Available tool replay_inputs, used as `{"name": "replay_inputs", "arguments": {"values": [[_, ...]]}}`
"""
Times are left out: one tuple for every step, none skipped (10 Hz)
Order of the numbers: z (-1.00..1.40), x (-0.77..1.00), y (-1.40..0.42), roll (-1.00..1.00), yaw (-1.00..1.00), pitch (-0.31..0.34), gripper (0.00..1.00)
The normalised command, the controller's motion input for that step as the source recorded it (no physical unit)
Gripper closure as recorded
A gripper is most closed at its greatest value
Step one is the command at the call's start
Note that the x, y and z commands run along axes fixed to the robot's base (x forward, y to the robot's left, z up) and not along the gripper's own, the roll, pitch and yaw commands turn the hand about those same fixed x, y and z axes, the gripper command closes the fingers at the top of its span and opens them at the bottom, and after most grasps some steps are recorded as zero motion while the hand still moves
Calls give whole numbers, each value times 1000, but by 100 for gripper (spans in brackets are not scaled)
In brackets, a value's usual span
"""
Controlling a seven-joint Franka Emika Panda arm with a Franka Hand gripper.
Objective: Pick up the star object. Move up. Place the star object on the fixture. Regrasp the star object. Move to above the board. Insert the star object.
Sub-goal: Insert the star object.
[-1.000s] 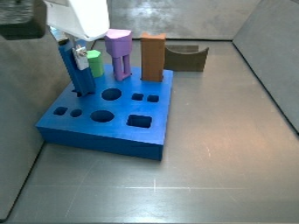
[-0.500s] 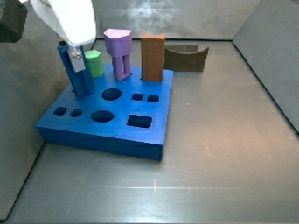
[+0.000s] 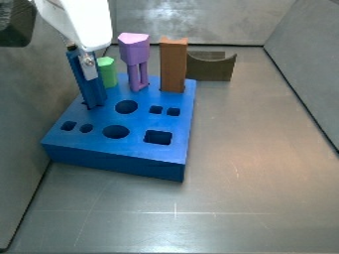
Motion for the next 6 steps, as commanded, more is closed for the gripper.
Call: {"name": "replay_inputs", "arguments": {"values": [[-111, 0, 0, 63, 531, -27, 100], [-140, 0, -23, 41, 469, -26, 100], [-211, -43, 0, 40, 226, 0, 100], [-166, -46, 0, 0, 0, 10, 100], [-100, -80, 0, -33, -186, 0, 100], [-174, -63, 0, -43, -394, 34, 100]]}}
